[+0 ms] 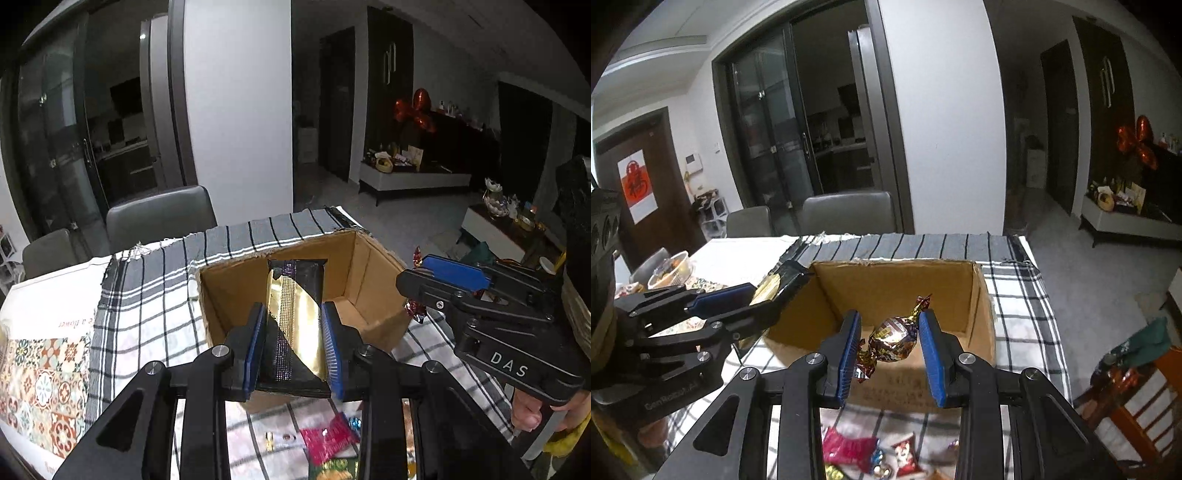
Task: Organize snacks
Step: 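Release the wafer bar into the box while the right tool drops a candy in, then withdraw both open tools from the box back toward the snacks, then grasp the dark snack bar with the left tool while the right tool grasps the orange candy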
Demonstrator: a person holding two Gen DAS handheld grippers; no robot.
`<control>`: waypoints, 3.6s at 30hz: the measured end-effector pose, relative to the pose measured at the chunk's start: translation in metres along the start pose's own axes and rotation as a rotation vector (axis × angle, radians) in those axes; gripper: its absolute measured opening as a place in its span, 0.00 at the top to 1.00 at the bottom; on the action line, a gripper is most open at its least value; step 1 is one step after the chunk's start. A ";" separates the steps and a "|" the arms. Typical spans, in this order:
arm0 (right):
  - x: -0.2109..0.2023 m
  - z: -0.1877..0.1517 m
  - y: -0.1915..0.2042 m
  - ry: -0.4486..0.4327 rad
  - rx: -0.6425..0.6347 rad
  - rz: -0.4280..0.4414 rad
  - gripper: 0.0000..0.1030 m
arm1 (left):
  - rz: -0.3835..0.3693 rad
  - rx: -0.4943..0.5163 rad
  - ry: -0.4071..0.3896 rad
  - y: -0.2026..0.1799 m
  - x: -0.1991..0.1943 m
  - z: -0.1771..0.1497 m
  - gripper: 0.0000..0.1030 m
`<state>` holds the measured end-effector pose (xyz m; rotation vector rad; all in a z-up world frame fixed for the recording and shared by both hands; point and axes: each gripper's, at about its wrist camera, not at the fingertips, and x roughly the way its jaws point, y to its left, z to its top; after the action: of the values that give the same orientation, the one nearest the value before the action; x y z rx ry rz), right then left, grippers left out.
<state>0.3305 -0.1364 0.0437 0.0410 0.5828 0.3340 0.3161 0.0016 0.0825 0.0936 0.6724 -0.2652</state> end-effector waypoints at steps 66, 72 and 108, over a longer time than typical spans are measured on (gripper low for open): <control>-0.093 -0.180 0.029 0.100 0.046 -0.111 0.44 | -0.087 0.154 -0.013 -0.065 -0.078 -0.175 0.36; -0.081 -0.199 0.035 0.166 0.019 -0.090 0.44 | -0.154 0.140 0.059 -0.062 -0.060 -0.197 0.39; -0.006 -0.232 0.027 0.358 -0.026 -0.013 0.66 | -0.225 0.121 0.315 -0.066 0.029 -0.229 0.63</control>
<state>0.1909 -0.1262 -0.1430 -0.0493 0.9330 0.3385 0.1816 -0.0291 -0.1142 0.1783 0.9814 -0.5146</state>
